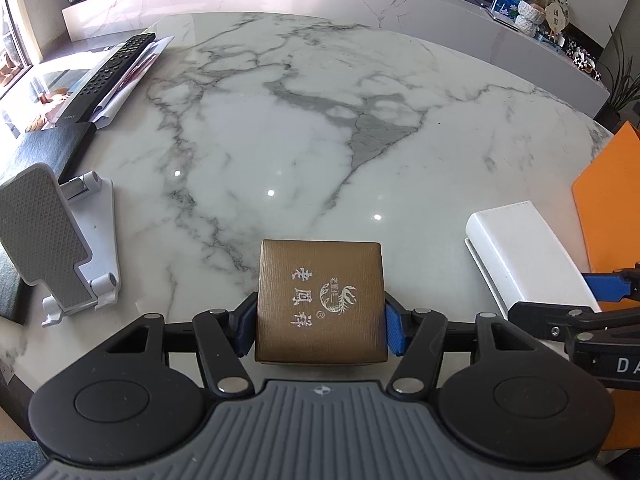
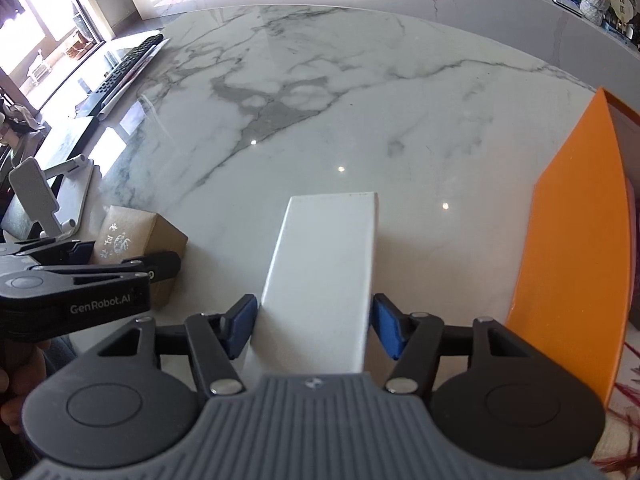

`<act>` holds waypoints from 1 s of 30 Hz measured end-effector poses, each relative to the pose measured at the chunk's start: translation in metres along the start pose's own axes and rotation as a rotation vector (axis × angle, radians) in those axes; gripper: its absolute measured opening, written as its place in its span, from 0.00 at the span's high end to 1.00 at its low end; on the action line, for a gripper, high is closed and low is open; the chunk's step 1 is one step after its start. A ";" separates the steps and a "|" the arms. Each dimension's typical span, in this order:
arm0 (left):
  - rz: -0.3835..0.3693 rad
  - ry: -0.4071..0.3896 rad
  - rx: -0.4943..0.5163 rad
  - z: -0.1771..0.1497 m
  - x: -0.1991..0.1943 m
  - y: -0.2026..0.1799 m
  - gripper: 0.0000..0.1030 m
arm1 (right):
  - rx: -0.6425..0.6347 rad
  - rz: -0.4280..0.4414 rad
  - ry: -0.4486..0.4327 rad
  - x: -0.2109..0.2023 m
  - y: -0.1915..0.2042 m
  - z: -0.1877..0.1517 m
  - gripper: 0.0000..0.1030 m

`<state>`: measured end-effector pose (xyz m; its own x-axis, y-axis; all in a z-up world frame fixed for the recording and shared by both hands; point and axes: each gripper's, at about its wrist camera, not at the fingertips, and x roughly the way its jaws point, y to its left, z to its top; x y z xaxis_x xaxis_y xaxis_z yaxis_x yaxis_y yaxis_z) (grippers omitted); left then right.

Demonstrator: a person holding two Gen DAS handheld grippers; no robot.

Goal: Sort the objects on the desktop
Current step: 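Lift both boxes and carry them over the shoebox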

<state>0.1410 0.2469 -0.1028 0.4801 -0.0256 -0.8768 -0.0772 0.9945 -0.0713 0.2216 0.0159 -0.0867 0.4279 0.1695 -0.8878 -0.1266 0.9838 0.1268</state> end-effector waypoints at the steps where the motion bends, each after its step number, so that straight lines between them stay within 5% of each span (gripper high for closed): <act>1: 0.001 -0.003 0.007 0.000 -0.001 -0.001 0.32 | -0.021 0.009 -0.003 -0.004 0.001 0.001 0.38; 12: -0.072 -0.019 0.017 -0.004 -0.027 -0.010 0.32 | -0.232 0.050 -0.030 -0.067 0.003 0.012 0.38; 20: -0.199 -0.091 0.076 0.010 -0.078 -0.042 0.32 | -0.356 0.045 -0.115 -0.143 -0.038 0.015 0.38; 24: -0.243 -0.126 0.141 0.017 -0.096 -0.071 0.32 | -0.472 -0.035 -0.103 -0.165 -0.068 0.007 0.38; 30: -0.304 -0.142 0.226 0.022 -0.109 -0.115 0.32 | -0.622 -0.153 0.027 -0.166 -0.118 -0.013 0.38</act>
<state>0.1166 0.1373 0.0116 0.5684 -0.3234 -0.7565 0.2732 0.9415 -0.1973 0.1539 -0.1294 0.0403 0.4606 0.0206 -0.8874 -0.5651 0.7778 -0.2752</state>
